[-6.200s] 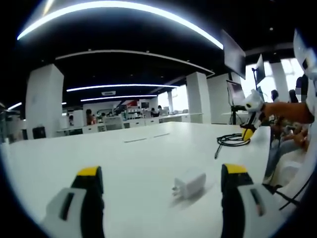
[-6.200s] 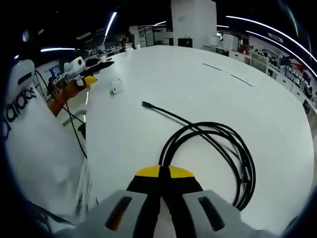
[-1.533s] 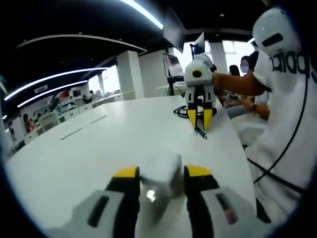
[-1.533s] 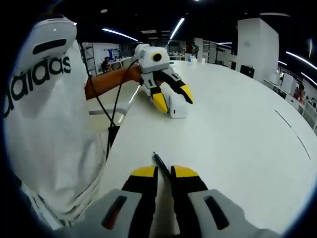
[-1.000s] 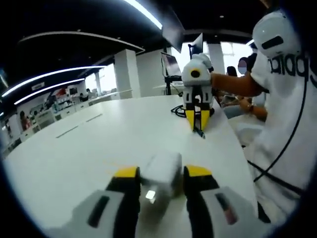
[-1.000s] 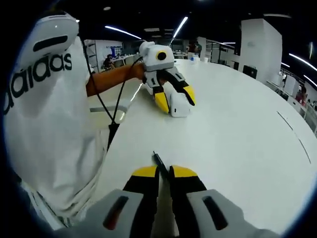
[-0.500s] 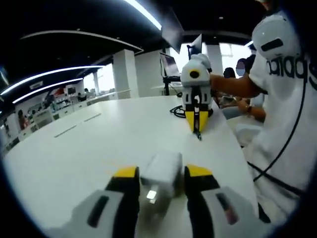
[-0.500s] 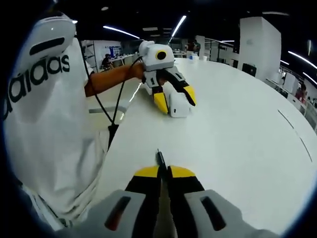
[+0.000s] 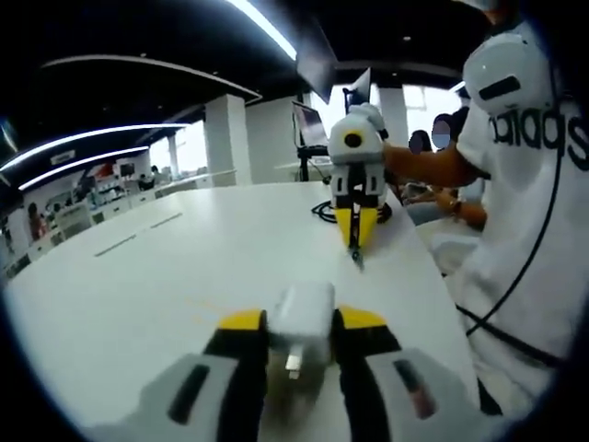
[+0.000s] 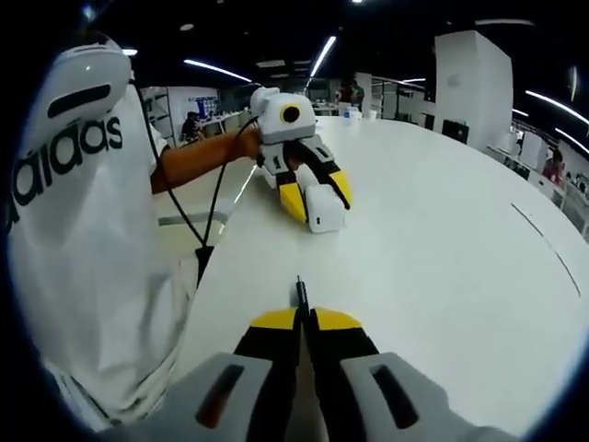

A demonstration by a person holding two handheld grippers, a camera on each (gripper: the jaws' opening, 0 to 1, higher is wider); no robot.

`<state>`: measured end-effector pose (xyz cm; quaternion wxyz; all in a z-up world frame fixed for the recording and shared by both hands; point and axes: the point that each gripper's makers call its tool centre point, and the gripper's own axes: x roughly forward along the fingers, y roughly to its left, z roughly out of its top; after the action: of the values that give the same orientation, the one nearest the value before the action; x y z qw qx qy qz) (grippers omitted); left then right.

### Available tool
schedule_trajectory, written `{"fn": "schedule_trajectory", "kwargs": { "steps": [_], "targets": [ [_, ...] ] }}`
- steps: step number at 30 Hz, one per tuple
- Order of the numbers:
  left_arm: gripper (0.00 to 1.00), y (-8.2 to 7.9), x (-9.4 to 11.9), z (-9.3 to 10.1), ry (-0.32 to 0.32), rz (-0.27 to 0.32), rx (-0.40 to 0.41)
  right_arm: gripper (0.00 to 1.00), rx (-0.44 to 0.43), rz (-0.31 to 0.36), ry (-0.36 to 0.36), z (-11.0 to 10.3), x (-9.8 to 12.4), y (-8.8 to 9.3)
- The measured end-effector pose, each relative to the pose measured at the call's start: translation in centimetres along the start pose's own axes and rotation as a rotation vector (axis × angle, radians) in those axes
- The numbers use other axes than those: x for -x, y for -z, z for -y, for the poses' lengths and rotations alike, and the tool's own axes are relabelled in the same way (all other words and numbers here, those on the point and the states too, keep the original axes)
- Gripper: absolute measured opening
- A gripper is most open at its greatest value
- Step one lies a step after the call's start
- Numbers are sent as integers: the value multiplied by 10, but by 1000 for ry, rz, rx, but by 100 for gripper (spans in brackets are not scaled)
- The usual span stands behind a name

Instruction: Plug the desk Type‑C cable into the charger adapter.

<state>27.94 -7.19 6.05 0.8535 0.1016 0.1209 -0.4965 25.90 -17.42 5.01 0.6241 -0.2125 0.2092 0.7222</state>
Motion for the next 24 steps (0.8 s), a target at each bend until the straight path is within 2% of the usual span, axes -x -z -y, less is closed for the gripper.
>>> {"fn": "schedule_trajectory", "kwargs": {
  "steps": [10,24],
  "targets": [
    [26,-4,-2,6,5,-4,17,3,1,28,31,7,0,-7],
    [26,1,1,3,33,-20,16,3,9,50,33,9,-8,-18]
  ]
}}
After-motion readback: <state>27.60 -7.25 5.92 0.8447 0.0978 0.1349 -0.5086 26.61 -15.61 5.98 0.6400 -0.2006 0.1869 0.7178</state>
